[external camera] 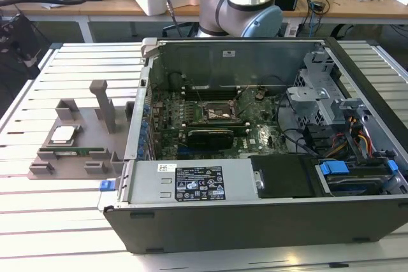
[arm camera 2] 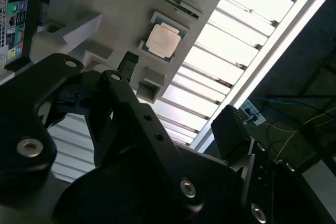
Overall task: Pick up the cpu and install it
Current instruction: 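Pick up the cpu and move it towards the insertion slot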
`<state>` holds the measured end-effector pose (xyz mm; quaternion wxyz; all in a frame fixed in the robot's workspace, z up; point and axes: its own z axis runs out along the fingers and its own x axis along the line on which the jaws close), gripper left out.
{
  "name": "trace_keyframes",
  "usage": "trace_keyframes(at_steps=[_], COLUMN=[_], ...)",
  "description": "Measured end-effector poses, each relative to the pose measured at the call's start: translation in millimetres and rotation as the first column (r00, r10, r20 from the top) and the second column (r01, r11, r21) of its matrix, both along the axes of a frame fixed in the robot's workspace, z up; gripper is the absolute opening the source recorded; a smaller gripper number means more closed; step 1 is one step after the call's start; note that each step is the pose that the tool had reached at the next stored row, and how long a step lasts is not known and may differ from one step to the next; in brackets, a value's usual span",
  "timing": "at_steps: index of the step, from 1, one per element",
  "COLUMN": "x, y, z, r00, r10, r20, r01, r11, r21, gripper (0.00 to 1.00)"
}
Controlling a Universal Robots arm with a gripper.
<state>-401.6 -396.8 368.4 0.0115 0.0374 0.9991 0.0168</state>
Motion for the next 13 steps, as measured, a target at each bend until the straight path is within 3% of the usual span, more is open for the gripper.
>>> trace_keyframes(at_steps=[13], x=[0.0], y=[0.0], z=[-17.7], r00=[1.0000], r10=[0.000], r20=[0.0000], r01=[0.000], r11=[1.0000], r21=[-0.0001], gripper=[0.84])
